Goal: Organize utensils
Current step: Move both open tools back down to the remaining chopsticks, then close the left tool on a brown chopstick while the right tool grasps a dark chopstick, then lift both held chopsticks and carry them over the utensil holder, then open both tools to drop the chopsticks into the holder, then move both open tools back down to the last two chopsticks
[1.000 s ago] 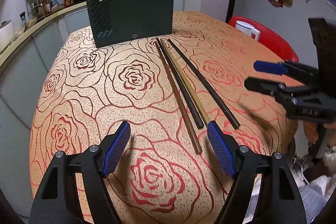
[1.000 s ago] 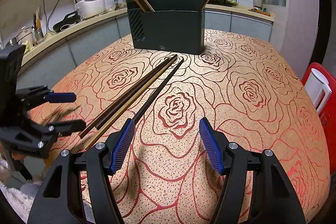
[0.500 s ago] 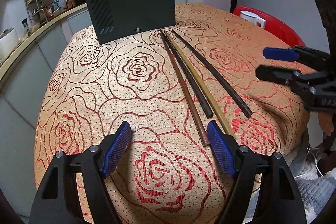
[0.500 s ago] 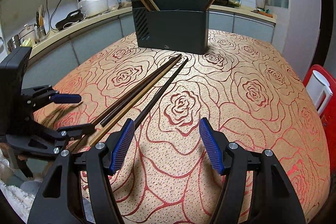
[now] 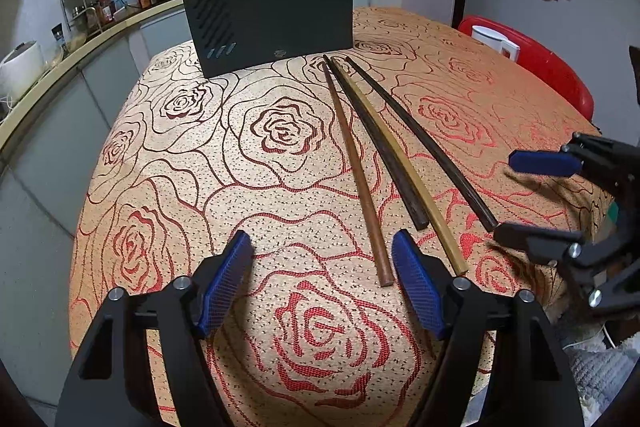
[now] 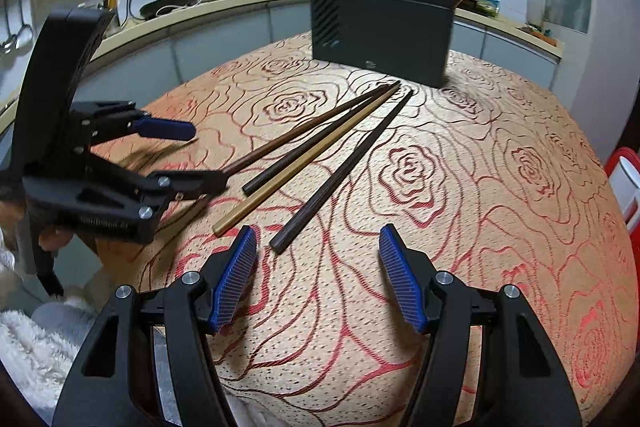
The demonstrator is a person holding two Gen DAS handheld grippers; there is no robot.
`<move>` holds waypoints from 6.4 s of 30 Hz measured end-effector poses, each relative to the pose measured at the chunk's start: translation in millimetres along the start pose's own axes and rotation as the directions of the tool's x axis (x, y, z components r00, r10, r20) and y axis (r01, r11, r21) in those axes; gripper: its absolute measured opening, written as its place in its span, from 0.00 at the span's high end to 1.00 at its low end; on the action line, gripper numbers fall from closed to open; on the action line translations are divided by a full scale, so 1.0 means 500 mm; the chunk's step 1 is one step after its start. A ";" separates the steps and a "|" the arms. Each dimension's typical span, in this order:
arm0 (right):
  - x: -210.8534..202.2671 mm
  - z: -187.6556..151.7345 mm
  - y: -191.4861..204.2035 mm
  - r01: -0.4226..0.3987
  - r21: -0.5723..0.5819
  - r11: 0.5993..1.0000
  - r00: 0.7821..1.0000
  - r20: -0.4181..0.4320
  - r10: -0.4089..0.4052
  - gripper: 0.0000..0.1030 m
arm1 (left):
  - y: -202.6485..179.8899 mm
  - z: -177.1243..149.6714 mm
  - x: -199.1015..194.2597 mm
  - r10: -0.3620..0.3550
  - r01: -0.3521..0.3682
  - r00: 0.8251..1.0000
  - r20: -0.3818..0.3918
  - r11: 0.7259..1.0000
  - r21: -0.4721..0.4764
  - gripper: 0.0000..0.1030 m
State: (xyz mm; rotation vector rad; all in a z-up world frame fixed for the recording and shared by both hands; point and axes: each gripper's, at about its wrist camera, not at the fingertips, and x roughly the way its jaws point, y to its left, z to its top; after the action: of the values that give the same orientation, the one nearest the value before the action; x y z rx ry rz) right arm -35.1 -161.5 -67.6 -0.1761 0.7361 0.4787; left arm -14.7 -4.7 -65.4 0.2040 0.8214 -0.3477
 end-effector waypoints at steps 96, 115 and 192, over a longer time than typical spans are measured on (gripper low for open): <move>-0.198 0.469 -0.218 -0.008 0.131 0.991 0.925 0.377 -0.042 0.92 | 0.126 0.471 -0.226 -0.021 0.032 0.943 0.331 0.999 -0.028 0.94; -0.187 0.675 -0.272 0.075 0.154 0.985 0.865 0.482 -0.141 0.92 | 0.120 0.668 -0.242 0.054 -0.018 0.906 0.421 0.996 -0.088 0.94; -0.007 0.112 -0.173 0.059 0.212 0.975 0.994 0.083 -0.078 0.55 | 0.070 0.093 0.025 -0.015 0.019 0.999 0.037 0.995 -0.100 0.29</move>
State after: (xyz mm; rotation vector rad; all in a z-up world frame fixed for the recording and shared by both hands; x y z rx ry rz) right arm 37.6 -221.1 -25.1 0.0173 0.6843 0.3383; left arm 38.0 10.6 -42.1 0.0964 0.8027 -0.3242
